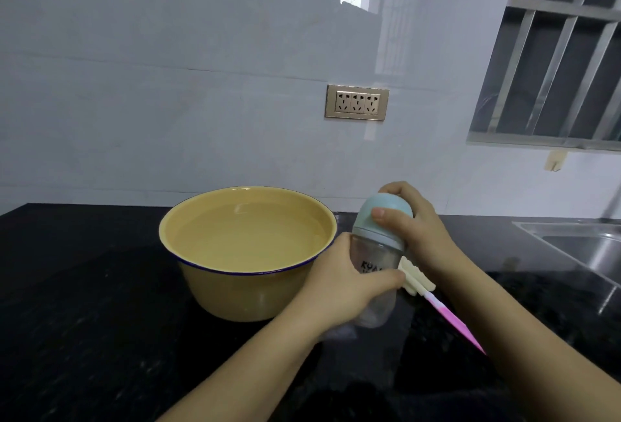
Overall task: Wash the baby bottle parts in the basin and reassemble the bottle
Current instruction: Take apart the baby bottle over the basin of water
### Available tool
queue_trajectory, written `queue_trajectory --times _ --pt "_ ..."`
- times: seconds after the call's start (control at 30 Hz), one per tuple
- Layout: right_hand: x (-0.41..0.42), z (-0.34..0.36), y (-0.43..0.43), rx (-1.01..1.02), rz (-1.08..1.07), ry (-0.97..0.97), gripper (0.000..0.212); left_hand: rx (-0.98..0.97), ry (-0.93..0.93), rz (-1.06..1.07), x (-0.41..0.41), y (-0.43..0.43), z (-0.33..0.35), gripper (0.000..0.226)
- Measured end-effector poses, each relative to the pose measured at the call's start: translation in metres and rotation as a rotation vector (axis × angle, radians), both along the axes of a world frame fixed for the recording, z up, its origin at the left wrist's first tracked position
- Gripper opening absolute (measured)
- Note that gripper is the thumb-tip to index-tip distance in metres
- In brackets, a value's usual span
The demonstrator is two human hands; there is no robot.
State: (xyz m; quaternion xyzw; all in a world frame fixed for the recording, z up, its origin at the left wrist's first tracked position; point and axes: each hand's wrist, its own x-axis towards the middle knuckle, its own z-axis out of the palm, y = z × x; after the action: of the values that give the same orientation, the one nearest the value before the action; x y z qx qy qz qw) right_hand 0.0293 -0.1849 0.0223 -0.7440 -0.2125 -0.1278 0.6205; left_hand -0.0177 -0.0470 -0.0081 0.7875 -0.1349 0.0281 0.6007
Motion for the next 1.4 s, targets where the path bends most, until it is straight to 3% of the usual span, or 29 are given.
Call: queue_trajectory --times 0.17,0.3,0.43,0.63,0.7,0.83,0.93,1.17,1.3,1.37,1.4 --pt "0.014 0.01 0.019 0.103 0.113 0.052 0.042 -0.087 0.071 -0.092 0.003 0.023 0.02 0.047" --pt "0.03 0.013 0.037 0.394 0.337 0.278 0.044 -0.204 0.182 -0.241 0.003 0.049 0.037 0.028" --pt "0.038 0.019 0.062 0.379 0.338 0.289 0.042 -0.112 0.111 -0.088 0.01 0.07 0.049 0.038" --pt "0.046 0.025 0.082 0.442 0.131 0.413 0.04 0.062 -0.008 0.139 0.021 0.112 0.047 0.051" --pt "0.055 0.017 0.084 0.254 -0.006 0.41 0.043 0.064 -0.041 0.22 0.024 0.125 0.047 0.045" --pt "0.064 -0.002 0.09 -0.388 -0.212 0.23 0.051 0.06 -0.094 0.347 0.034 0.146 0.04 0.049" --pt "0.066 -0.006 0.098 -0.727 -0.182 0.137 0.051 0.067 -0.102 0.397 0.042 0.153 0.034 0.064" --pt "0.073 -0.01 0.115 -1.382 -0.042 0.115 0.061 0.13 -0.122 0.423 0.056 0.162 0.028 0.061" --pt "0.08 -0.016 0.113 -1.42 -0.044 0.051 0.058 0.214 -0.149 0.386 0.064 0.164 0.027 0.051" --pt "0.079 -0.014 0.112 -1.199 -0.062 -0.015 0.042 0.273 -0.157 0.356 0.067 0.163 0.025 0.051" --pt "0.077 -0.012 0.113 -0.995 -0.073 -0.012 0.033 0.308 -0.158 0.347 0.069 0.162 0.025 0.05"
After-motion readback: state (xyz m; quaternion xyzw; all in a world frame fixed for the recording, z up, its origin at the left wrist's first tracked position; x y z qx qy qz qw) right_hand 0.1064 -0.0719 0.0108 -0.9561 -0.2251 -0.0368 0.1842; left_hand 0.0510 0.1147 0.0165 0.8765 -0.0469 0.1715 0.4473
